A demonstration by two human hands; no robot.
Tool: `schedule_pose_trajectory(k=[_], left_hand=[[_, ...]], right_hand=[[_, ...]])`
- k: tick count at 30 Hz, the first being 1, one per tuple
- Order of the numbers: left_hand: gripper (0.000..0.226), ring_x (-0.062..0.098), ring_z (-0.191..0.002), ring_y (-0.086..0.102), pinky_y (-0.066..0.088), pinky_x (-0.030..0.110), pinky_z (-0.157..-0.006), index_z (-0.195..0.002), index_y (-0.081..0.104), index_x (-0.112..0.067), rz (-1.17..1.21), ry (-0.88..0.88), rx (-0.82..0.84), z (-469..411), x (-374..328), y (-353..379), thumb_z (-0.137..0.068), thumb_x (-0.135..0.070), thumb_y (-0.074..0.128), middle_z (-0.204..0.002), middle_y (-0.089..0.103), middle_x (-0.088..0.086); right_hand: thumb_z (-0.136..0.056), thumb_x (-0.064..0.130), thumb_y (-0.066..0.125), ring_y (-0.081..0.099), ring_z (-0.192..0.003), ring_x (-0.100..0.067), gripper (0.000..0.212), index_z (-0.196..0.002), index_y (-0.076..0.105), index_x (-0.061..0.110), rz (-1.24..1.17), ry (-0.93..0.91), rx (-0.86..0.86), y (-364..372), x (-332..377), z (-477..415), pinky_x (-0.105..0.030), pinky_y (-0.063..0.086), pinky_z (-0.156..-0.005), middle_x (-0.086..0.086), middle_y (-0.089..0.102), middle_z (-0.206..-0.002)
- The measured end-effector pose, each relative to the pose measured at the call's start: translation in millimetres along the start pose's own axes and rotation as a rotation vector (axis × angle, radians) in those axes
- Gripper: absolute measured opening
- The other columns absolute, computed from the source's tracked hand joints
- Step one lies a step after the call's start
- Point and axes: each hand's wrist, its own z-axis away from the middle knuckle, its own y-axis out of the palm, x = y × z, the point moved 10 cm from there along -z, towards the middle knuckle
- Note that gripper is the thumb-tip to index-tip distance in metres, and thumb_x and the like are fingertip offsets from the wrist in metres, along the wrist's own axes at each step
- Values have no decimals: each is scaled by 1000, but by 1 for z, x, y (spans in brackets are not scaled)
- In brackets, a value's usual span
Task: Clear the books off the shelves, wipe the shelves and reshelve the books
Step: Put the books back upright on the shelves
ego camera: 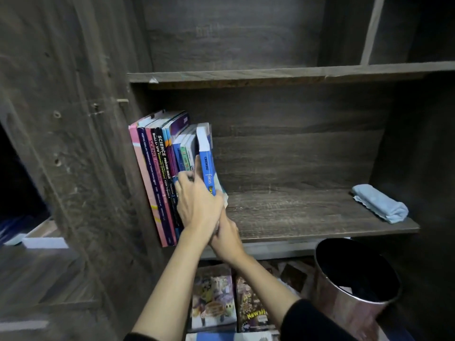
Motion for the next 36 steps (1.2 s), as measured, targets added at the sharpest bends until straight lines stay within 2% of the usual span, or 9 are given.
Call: schedule_pose_trajectory(k=[4,8,11,13,17,22,27,30,36], left_hand=[[71,35,-108,52,43,44,-84,-144,25,-14,77,31,19,-9,-1,12,-83,-20,62,-125,38,9],[69,35,-119,47,40,41,-93,-141,26,-6,158,100,-86,-4,-3,13,-84,-12,64,-135,38,13],[60,35,-114,51,45,41,-88,-134,35,-2,220,130,-163,-2,3,15,-83,-9,67,-129,44,15],[57,34,-111,53,47,40,-85,-132,37,-3,259,160,-212,1,5,17,-83,-10,67,-127,46,15],[54,27,-109,56,51,37,-87,-131,42,-5,339,238,-289,15,16,24,-84,-11,68,-124,49,13],[51,28,-95,63,58,43,-67,-129,44,-12,397,288,-353,16,36,26,-84,-18,68,-118,48,6],[54,11,-89,58,58,36,-64,-125,47,-9,387,335,-390,10,35,24,-79,-11,76,-112,51,8],[56,-4,-89,46,58,30,-65,-121,49,-9,397,323,-409,7,38,22,-74,-9,79,-108,52,9],[49,-4,-84,45,57,34,-61,-118,54,-5,418,312,-405,5,48,30,-74,1,77,-106,52,9]], right_hand=[[-77,19,51,61,-90,-22,79,-149,22,28,-103,60,63,7,-18,-23,-26,44,-74,-17,66,-115],[-73,-2,56,51,-120,-15,91,-151,18,25,-229,61,247,31,-35,-38,-28,46,-97,-4,47,-141],[-62,-9,46,50,-78,-8,100,-148,24,37,-585,229,407,26,-48,-41,-21,45,-62,-6,55,-119],[-63,0,47,42,-68,-12,86,-141,41,35,-818,365,396,14,-58,-48,-28,33,-61,-6,55,-104],[-97,36,47,55,-90,-15,18,-111,57,37,-728,589,273,12,-90,-53,-34,42,-82,3,63,-99],[-88,55,53,60,-114,-17,54,-133,55,25,-727,536,328,43,-93,-71,-40,44,-101,-2,63,-127],[-87,49,56,58,-107,-15,57,-137,51,23,-700,539,297,54,-95,-86,-31,50,-81,-5,58,-133],[-83,53,56,55,-120,-19,64,-139,47,24,-681,555,309,57,-95,-90,-42,44,-102,-2,56,-136],[-103,33,37,61,-90,-15,39,-135,49,14,-775,582,297,48,-89,-95,-29,48,-72,-6,63,-108]])
